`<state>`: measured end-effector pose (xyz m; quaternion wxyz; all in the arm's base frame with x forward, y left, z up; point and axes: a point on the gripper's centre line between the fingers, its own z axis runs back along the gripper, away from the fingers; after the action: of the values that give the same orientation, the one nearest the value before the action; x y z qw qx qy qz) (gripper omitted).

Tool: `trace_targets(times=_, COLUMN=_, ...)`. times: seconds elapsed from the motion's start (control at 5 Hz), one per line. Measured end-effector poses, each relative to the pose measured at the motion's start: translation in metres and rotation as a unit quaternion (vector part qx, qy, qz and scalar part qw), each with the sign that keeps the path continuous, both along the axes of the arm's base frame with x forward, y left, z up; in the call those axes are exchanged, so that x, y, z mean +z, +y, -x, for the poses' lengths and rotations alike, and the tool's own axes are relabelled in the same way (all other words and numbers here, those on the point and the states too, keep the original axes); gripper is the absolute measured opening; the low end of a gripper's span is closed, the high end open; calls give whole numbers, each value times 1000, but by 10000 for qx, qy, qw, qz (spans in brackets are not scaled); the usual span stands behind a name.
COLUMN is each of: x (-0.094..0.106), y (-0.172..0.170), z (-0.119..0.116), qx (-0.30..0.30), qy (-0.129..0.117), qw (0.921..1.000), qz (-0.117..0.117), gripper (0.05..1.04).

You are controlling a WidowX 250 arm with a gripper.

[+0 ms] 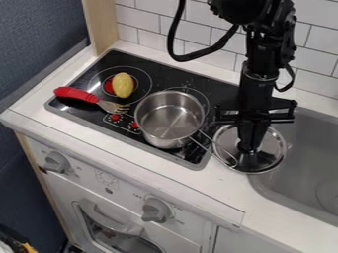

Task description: Move the silver lid on top of the silver pot

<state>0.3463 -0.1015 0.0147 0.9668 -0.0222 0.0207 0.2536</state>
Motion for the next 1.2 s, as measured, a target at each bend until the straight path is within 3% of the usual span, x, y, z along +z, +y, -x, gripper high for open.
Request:
trace_targets(times=0.6, x=14, y=-4, z=-22, qx=105, qy=-407, qw=9984, qz=377, gripper=55)
trace_targets(times=1.0, x=58, y=16, z=-23, qx=468, qy=-958, qw=9934, qz=425, gripper=55)
trace_targets(times=1.2, x=74, y=39, z=-10, qx=884, qy=-1047, qw=9894, qz=476, gripper=55)
